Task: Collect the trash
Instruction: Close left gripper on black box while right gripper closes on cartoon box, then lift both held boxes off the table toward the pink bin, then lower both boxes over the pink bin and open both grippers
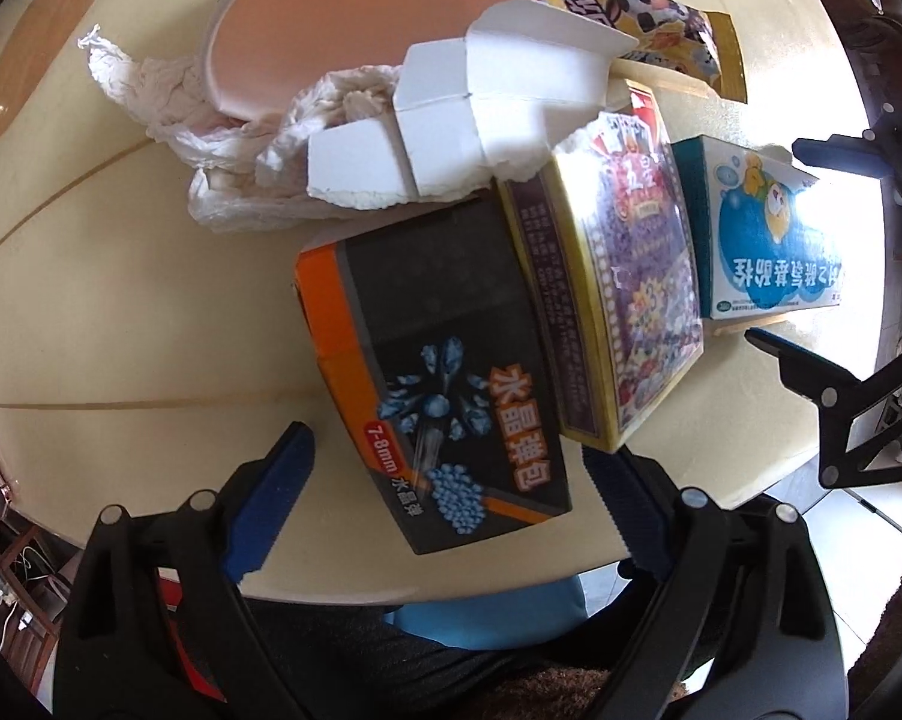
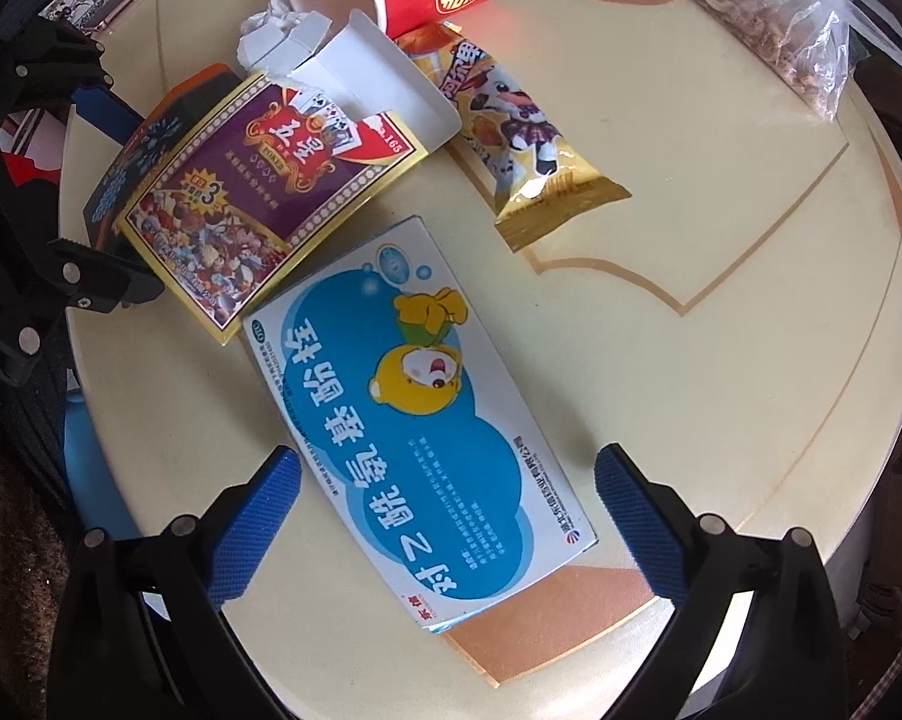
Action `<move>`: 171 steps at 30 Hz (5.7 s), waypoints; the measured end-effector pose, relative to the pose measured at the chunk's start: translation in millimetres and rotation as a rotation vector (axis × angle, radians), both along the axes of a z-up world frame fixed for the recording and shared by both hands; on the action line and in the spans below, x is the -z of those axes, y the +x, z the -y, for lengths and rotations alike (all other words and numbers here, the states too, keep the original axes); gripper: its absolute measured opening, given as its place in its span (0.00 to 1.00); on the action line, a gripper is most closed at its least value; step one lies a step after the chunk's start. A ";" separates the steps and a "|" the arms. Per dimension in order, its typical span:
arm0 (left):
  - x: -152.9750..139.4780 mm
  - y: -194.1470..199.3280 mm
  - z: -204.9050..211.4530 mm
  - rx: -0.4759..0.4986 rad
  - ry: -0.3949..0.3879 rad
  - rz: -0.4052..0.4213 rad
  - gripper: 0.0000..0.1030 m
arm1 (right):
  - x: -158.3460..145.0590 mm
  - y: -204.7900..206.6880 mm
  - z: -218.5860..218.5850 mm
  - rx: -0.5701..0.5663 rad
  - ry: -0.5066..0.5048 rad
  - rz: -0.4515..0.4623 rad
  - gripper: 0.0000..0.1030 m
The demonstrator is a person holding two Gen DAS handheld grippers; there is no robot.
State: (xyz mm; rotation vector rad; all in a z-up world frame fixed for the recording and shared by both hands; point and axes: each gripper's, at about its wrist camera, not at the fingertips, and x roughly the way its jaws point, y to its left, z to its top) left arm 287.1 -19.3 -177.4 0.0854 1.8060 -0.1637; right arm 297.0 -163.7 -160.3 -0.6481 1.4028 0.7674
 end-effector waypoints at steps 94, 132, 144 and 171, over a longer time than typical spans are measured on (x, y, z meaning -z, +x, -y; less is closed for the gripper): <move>-91.1 -220.4 -11.1 0.231 -0.080 0.271 0.53 | -175.4 -239.1 -18.0 0.511 0.098 0.338 0.62; 102.3 -248.0 0.8 0.174 -0.174 0.049 0.53 | 8.0 -276.7 -32.5 0.597 0.103 0.163 0.62; 162.9 -233.9 0.3 0.137 -0.147 -0.054 0.53 | 87.1 -257.0 -24.6 0.692 0.093 0.035 0.62; 170.1 -213.9 -9.3 0.124 -0.002 -0.011 0.68 | 147.4 -254.2 -28.2 0.657 0.069 -0.062 0.82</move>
